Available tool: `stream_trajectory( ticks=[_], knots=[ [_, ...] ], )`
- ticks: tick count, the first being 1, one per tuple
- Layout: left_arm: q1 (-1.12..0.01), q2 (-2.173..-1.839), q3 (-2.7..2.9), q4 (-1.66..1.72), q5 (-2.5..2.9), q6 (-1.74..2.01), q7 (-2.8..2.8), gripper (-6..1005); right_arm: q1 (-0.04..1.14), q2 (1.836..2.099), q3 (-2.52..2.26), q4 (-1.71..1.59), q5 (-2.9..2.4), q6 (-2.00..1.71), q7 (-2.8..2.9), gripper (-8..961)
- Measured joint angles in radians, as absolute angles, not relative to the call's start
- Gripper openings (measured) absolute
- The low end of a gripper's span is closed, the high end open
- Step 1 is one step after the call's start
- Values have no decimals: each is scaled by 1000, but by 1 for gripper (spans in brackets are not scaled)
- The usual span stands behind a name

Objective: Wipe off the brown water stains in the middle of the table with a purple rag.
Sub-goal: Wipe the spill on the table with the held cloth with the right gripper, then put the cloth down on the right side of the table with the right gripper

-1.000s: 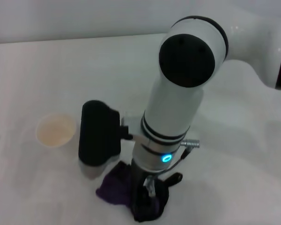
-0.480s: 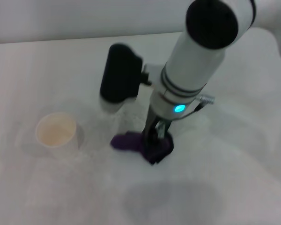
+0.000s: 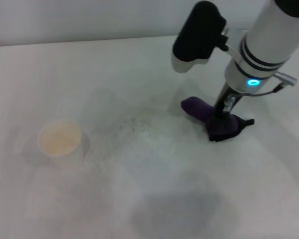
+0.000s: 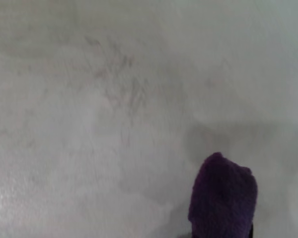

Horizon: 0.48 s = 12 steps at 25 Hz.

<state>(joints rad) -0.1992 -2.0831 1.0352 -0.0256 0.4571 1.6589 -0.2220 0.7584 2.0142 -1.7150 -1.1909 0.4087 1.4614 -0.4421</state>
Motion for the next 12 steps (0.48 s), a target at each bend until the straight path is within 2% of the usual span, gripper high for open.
stream_trajectory(
  ticks=[12],
  knots=[
    [-229, -2083, 1039, -21, 455, 1658, -221, 880, 671, 2015, -1657, -1174, 410, 1419, -508, 136]
  ],
)
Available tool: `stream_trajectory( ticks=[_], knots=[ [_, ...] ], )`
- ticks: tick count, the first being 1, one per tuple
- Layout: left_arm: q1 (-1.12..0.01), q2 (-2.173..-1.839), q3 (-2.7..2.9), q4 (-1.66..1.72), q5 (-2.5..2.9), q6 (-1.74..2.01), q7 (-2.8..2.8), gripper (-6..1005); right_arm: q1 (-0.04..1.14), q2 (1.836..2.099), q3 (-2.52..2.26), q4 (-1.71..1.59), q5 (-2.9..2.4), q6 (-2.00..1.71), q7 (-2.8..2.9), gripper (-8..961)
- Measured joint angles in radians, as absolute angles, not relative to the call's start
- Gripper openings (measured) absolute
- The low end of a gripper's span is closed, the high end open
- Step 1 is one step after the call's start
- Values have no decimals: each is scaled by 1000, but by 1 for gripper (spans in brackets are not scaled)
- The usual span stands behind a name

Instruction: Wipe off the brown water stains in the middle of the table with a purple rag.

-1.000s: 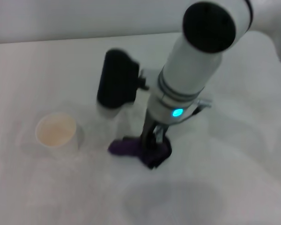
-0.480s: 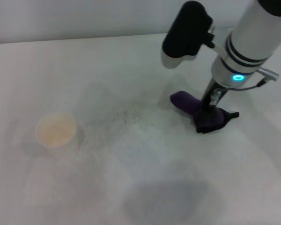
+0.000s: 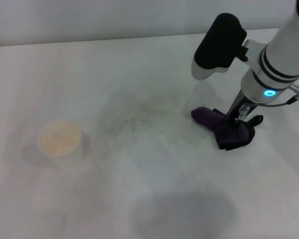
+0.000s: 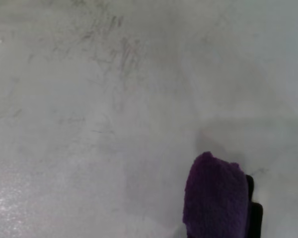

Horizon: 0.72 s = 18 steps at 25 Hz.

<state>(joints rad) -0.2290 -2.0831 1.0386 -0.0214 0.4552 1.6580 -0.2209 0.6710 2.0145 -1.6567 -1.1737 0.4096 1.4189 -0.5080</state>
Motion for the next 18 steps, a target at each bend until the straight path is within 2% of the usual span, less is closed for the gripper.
stream_trajectory(
  ticks=[15, 17, 18],
  knots=[
    [-246, -2082, 1035, -18, 453, 1656, -221, 880, 630, 2011, -1367, -1178, 528, 1418, -708, 148],
    [-249, -2083, 1035, -18, 452, 1661, -221, 880, 628, 2011, -1223, -1168, 558, 1418, -814, 384],
    [-249, -2083, 1035, -18, 452, 1661, -221, 880, 627, 2011, -1169, -1159, 571, 1418, -859, 404]
  ],
)
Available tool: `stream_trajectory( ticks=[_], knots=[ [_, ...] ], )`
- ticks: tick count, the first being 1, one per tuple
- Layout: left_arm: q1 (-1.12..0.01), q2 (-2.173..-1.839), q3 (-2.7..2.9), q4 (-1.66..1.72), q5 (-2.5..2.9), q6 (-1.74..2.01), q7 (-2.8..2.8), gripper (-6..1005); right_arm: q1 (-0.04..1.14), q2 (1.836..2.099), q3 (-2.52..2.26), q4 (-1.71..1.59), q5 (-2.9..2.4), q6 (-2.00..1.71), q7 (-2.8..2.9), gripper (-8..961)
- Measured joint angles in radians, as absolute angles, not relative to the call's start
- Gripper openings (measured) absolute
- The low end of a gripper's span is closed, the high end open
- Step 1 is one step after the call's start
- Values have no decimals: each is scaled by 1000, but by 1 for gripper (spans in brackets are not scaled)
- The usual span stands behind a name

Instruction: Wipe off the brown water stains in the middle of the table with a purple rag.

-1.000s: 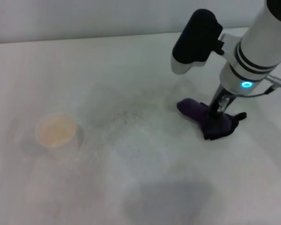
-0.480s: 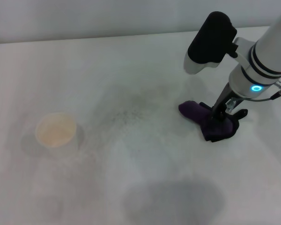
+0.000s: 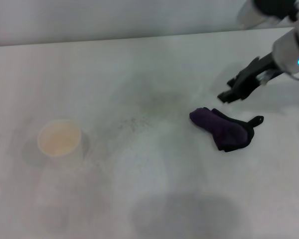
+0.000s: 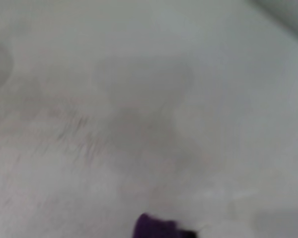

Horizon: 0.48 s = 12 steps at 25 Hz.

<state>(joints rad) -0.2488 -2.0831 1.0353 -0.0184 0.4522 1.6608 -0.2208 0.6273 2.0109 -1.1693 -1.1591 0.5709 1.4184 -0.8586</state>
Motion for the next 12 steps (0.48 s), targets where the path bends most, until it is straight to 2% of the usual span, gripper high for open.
stream_trajectory(
  ticks=[4, 12],
  knots=[
    [-262, -2084, 1034, -24, 429, 1656, -221, 879, 624, 2008, -946, -1090, 648, 1391, -1040, 484],
    [-277, -2086, 1034, -29, 403, 1644, -221, 879, 581, 2003, -655, -936, 843, 1281, -1347, 487]
  ],
)
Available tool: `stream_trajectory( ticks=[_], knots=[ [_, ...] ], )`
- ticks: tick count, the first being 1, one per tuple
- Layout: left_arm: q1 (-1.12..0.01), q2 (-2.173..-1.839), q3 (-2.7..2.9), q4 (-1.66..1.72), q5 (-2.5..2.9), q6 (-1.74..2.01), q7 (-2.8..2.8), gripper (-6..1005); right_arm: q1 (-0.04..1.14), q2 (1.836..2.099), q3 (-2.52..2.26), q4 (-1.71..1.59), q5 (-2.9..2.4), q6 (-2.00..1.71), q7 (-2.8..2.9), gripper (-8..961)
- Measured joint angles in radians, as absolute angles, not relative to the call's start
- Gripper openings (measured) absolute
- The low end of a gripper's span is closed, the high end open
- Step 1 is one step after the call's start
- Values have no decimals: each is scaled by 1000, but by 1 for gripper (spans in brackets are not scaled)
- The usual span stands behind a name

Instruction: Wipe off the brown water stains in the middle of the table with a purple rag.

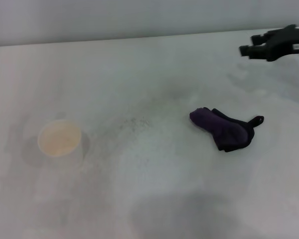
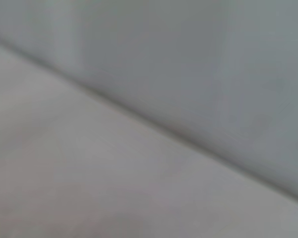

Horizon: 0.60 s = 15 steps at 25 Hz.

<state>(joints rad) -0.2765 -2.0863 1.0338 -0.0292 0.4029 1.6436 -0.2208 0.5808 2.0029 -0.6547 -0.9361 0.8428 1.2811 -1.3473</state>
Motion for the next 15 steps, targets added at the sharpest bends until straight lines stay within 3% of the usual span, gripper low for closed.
stream_trajectory(
  ticks=[15],
  knots=[
    [-287, -2088, 1034, -45, 388, 1632, -221, 879, 383, 2003, -526, -559, 1619, 1153, -2046, 489]
  ],
)
